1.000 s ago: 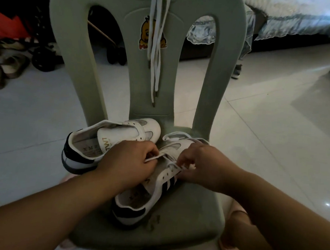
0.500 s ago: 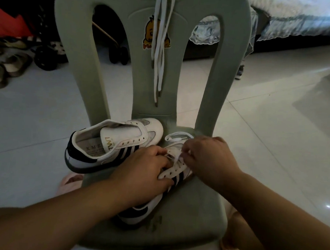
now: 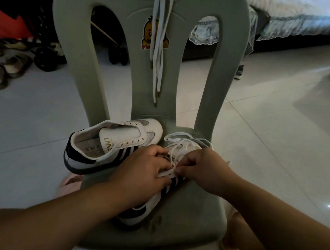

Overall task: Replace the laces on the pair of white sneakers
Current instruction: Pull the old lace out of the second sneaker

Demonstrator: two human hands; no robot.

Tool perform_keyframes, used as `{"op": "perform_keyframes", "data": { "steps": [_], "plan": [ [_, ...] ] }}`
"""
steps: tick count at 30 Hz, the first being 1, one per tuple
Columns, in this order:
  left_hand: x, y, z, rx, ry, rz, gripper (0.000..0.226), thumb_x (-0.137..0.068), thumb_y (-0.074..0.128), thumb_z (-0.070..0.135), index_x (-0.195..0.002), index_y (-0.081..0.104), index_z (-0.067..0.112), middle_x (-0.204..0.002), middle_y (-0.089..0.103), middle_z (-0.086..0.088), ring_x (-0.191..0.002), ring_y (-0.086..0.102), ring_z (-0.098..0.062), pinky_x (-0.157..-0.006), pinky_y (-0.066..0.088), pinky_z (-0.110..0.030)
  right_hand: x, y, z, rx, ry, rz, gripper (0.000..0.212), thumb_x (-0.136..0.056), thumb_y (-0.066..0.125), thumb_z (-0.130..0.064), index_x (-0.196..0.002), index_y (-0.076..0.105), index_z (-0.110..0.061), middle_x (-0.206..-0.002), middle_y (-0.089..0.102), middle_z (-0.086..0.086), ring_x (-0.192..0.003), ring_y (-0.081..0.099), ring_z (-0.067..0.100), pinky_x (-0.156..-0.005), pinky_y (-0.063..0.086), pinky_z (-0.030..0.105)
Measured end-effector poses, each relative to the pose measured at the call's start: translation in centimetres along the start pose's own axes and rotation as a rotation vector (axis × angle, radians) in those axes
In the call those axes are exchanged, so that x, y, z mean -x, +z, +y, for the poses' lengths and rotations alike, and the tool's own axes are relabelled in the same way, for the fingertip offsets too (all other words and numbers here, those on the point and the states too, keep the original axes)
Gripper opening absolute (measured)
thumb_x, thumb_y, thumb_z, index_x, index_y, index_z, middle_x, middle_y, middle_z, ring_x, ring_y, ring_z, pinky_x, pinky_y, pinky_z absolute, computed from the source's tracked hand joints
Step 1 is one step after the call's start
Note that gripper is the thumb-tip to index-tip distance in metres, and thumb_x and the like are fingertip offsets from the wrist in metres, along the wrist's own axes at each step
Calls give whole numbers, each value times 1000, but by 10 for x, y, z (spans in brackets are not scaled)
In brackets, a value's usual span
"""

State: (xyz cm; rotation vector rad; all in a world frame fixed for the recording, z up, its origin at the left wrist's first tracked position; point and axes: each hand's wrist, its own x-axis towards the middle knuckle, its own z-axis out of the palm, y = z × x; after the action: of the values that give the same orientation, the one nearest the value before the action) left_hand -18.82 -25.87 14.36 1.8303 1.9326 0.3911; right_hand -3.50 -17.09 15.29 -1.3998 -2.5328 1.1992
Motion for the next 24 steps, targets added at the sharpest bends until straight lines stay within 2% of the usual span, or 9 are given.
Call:
{"op": "perform_keyframes", "data": {
  "steps": [3, 6, 10, 14, 16, 18, 20, 22, 24],
  "plan": [
    [1, 1, -1, 12, 2, 11, 37, -85, 61, 47, -121, 62, 38, -142, 36, 17, -127, 32, -3, -104, 32, -25, 1, 5, 0, -13, -23, 55, 20, -81, 70, -29, -62, 64, -35, -71, 67, -10, -69, 60, 2, -62, 47, 13],
    [1, 2, -1, 13, 20, 21, 34, -85, 61, 47, -118, 63, 38, -140, 39, 17, -126, 34, -3, -102, 32, -24, 2, 8, -4, 37, -33, 95, 18, -78, 68, -28, -61, 63, -31, -65, 65, -6, -64, 59, 6, -56, 45, 15],
    [1, 4, 0, -9, 34, 41, 27, -89, 57, 42, -113, 65, 34, -138, 43, 14, -122, 39, -2, -99, 35, -21, 3, 2, -9, 339, -111, 171, 19, -79, 61, -39, -66, 62, -26, -63, 60, -6, -61, 55, 7, -61, 49, 25],
    [2, 4, -1, -4, 19, 51, 20, -89, 58, 40, -105, 67, 33, -135, 44, 15, -120, 38, 0, -98, 34, -20, -3, -19, -3, 415, -95, 274, 16, -82, 59, -38, -70, 59, -26, -65, 54, -11, -60, 47, 1, -67, 36, 24],
    [3, 3, -1, -7, 24, 51, 23, -88, 58, 40, -108, 66, 32, -136, 43, 15, -122, 38, -1, -99, 34, -20, -4, -21, 2, 362, -153, 219, 6, -83, 61, -35, -81, 56, -31, -75, 50, -18, -67, 46, -2, -73, 40, 25],
    [3, 4, 0, -8, 30, 46, 26, -88, 57, 41, -111, 66, 32, -137, 42, 15, -121, 38, -2, -101, 35, -23, -1, -18, 4, 317, -254, 136, 21, -82, 64, -36, -102, 58, -36, -88, 44, -23, -79, 46, -1, -79, 42, 22],
    [3, 3, 0, -5, 37, 49, 26, -88, 57, 42, -111, 66, 32, -136, 42, 15, -120, 38, -2, -100, 36, -23, -1, -13, 8, 403, -337, 75, 33, -83, 63, -44, -116, 61, -38, -100, 49, -20, -92, 44, 1, -84, 37, 22],
    [3, 4, 0, -5, 42, 54, 26, -88, 57, 43, -110, 66, 32, -136, 42, 15, -120, 38, -2, -99, 35, -22, -1, -8, 12, 521, -389, 78, 29, -87, 57, -48, -111, 67, -38, -105, 60, -13, -98, 49, 7, -85, 34, 25],
    [3, 4, -1, -5, 44, 55, 26, -87, 58, 43, -109, 67, 32, -137, 43, 15, -121, 39, -2, -100, 35, -23, 1, -5, 14, 591, -451, 160, 30, -87, 47, -49, -99, 72, -37, -95, 67, -11, -91, 60, 14, -81, 45, 32]
  ]
}}
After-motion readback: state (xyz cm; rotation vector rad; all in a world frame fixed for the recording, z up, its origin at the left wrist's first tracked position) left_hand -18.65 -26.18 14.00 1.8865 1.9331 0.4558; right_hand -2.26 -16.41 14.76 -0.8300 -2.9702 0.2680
